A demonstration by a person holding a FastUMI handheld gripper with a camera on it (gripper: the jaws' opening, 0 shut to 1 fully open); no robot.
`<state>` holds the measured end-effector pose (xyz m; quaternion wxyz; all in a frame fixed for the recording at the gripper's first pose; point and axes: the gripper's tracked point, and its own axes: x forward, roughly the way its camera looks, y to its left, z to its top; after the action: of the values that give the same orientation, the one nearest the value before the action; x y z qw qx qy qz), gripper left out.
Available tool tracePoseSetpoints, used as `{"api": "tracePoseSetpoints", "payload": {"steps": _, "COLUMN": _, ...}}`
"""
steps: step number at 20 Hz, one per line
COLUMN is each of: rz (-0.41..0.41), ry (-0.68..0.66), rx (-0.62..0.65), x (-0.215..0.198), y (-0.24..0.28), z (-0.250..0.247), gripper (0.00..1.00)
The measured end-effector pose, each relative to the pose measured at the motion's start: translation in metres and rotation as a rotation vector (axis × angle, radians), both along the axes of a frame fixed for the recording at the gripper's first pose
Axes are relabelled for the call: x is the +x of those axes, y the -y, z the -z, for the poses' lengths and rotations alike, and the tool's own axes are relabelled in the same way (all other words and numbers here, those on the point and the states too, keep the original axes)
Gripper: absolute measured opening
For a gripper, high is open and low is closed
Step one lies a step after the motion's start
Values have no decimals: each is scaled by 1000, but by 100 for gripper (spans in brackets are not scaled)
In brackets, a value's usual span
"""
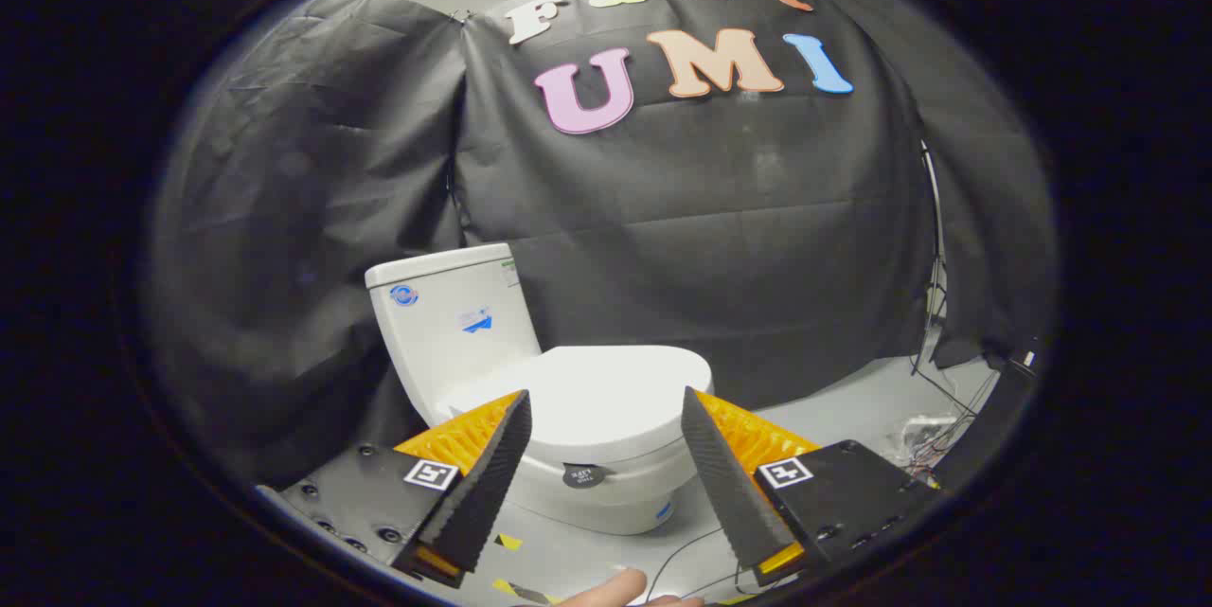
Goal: Open the toilet lid.
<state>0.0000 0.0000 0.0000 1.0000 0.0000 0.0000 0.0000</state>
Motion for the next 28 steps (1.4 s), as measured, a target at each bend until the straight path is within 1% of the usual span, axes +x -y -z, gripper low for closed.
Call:
{"api": "tracePoseSetpoints", "payload": {"steps": 20, "rz": -28, "ry": 50, "rx": 37, "x": 2, "y": -6, "z": -11, "gripper": 99}}
{"api": "tracePoseSetpoints", "payload": {"steps": 25, "rz": -27, "ry": 61, "rx": 59, "x": 4, "y": -3, "z": -11, "gripper": 99}}
{"api": "tracePoseSetpoints", "payload": {"steps": 28, "rz": -33, "ry": 76, "rx": 105, "x": 12, "y": -2, "z": -10, "gripper": 99}}
